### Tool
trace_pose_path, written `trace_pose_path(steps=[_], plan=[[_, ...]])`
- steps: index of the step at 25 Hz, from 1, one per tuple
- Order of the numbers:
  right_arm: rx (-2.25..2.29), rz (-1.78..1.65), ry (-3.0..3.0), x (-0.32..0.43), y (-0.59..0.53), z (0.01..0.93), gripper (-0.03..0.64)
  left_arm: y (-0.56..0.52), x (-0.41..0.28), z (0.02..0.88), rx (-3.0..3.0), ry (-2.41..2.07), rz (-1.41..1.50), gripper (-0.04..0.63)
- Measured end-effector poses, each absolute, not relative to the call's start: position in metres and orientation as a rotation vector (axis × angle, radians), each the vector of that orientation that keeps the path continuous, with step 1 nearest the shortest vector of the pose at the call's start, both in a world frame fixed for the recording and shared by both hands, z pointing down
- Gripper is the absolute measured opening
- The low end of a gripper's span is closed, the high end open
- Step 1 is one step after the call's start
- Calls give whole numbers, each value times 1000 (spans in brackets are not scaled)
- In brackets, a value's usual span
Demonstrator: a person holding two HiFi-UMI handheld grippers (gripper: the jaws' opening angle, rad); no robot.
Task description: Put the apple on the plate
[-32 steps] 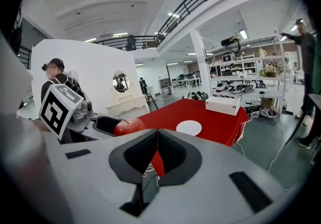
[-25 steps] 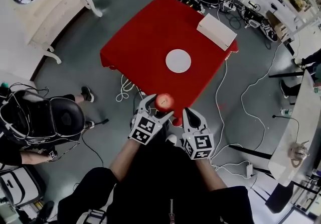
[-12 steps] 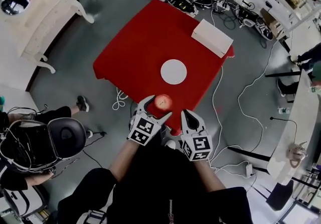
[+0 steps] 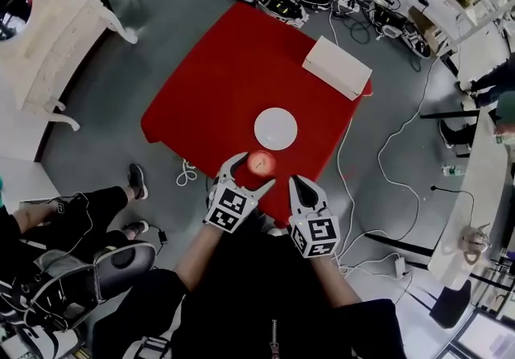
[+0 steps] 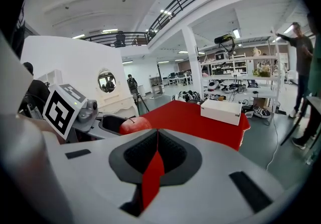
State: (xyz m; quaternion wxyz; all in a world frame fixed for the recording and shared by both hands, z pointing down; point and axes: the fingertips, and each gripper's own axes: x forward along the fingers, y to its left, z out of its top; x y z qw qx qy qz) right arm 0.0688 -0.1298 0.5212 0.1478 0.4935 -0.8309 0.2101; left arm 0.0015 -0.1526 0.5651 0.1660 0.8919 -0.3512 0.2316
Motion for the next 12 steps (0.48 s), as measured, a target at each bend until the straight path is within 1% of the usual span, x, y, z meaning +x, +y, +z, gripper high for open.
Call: trace_pose_path(steps=[12], plan=[[1513, 614, -2323, 58, -169, 530, 12, -200, -8, 582, 2582, -894, 668, 383]])
